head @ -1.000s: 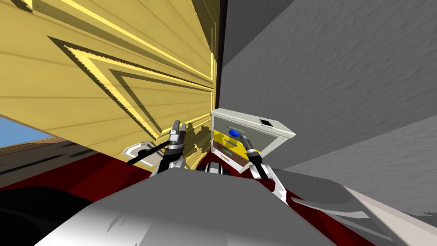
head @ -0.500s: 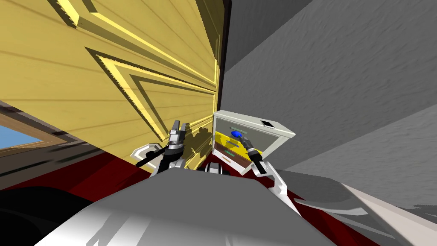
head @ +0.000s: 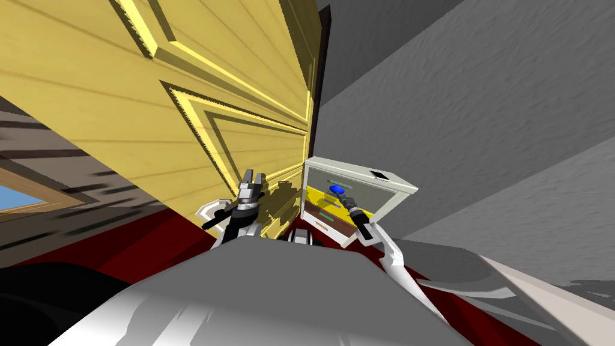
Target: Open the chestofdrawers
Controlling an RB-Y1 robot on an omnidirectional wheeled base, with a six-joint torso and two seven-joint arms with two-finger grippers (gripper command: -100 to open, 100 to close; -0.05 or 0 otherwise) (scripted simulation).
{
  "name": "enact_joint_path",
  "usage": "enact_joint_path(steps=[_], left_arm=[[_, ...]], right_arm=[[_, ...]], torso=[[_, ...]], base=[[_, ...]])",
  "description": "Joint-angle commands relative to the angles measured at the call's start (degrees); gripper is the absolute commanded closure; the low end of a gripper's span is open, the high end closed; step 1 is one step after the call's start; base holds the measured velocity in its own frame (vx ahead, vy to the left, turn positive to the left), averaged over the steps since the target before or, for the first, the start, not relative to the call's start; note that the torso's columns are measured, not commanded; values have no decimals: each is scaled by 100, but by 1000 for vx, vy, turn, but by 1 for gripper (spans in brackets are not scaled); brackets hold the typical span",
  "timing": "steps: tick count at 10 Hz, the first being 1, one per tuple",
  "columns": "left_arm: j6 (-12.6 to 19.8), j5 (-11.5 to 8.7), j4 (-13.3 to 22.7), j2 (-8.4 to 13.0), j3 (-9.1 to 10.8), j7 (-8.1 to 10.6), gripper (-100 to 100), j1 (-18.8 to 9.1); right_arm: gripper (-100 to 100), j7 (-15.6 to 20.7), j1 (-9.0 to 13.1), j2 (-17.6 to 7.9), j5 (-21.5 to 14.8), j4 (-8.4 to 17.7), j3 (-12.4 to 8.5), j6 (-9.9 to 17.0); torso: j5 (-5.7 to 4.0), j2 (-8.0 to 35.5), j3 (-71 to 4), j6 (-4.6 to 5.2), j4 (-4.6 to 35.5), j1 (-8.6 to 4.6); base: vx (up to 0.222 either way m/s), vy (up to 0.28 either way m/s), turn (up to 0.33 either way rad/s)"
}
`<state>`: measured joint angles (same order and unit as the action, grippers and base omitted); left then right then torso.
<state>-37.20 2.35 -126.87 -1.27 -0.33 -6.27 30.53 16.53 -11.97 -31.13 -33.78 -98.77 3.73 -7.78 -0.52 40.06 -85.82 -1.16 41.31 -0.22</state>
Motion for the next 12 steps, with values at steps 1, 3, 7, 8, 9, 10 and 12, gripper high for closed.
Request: enact_joint_path(steps=[1,3,7,8,9,10,12], left_arm=[[0,0,0,0,0,0,0,0],[0,0,0,0,0,0,0,1],[0,0,0,0,0,0,0,0],[0,0,0,0,0,0,0,0],[0,0,0,0,0,0,0,1],[0,0,0,0,0,0,0,0],[0,0,0,0,0,0,0,0]], right_arm=[[-100,136,307,-364,-439,497,229,384],[-100,191,454,-560,-713,714,300,623],[-100,291,753,-943,-1088,1226,442,968],[-100,291,753,-943,-1088,1271,442,968],[-100,334,903,-1126,-1253,1462,512,1128],[-100,334,903,-1126,-1253,1502,512,1128],[-100,408,1200,-1472,-1538,1937,651,1419]], torso=[[-8,-23,-13,-11,-11,2],[-13,-18,-10,-6,-10,-11],[-24,-29,-15,-26,-13,-18],[-25,-26,-13,-38,-8,-17],[-20,-20,-11,-35,-2,-16],[-13,-19,-10,-34,4,-11],[-16,-11,-5,-43,9,-20]], base=[[0,166,13],[8,130,0],[-25,109,28],[-27,96,27],[-22,124,11],[-23,93,9],[-50,131,74]])
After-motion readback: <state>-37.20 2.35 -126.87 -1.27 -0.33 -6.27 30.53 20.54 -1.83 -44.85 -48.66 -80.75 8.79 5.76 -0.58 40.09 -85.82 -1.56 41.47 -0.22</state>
